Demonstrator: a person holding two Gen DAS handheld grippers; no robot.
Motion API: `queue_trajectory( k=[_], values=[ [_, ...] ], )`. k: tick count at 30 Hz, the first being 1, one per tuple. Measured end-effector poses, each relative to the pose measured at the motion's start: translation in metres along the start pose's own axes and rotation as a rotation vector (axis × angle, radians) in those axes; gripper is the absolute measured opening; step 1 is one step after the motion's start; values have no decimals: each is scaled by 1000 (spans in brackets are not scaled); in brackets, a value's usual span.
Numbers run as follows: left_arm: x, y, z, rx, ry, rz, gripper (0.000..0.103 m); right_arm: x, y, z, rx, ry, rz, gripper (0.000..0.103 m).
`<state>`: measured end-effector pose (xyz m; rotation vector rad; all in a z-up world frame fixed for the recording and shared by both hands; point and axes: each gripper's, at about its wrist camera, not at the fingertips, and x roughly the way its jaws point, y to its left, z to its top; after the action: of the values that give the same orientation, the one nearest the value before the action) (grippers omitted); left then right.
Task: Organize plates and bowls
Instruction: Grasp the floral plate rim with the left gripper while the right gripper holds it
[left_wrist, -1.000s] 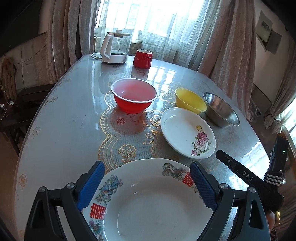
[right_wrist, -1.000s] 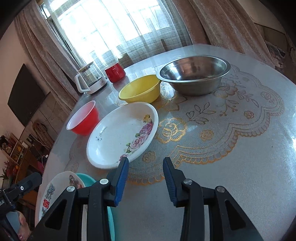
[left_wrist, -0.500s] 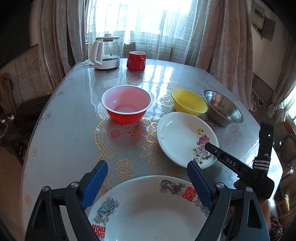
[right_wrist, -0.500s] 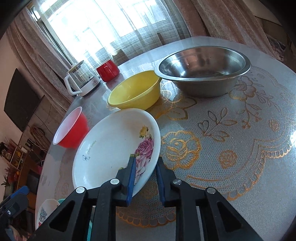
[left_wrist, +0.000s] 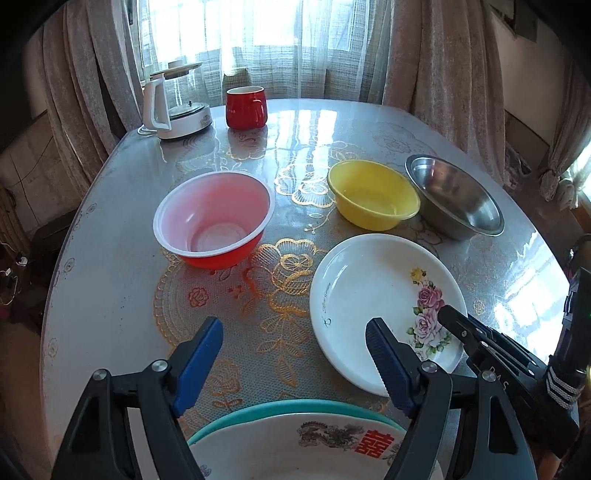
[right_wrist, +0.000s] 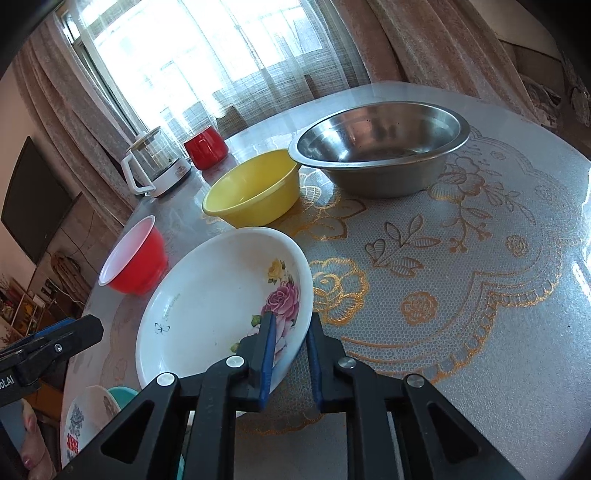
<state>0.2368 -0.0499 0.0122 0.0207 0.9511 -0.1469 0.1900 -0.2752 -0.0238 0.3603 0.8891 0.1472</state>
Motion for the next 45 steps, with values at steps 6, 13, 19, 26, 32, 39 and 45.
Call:
queue_trajectory(
  k=[6, 13, 19, 26, 32, 39, 45],
  values=[
    [28, -12, 11, 53, 80, -11, 64, -1, -6, -1, 26, 1, 16, 16],
    [50, -16, 12, 62, 152, -33, 48, 0, -9, -1, 47, 8, 27, 15],
    [53, -25, 7, 105, 143, -22, 24, -1, -9, -1, 45, 9, 26, 15],
    [52, -27, 7, 100, 123, 11, 20, 0, -7, -1, 39, 11, 22, 16],
    [49, -29, 5, 114, 104, 23, 19, 0, -7, -1, 41, 11, 25, 16],
    [37, -28, -2, 104, 59, 28, 14, 1, -7, -1, 41, 11, 26, 16],
    [28, -29, -9, 96, 48, 16, 14, -1, -14, -2, 74, 5, 44, 13]
  ],
)
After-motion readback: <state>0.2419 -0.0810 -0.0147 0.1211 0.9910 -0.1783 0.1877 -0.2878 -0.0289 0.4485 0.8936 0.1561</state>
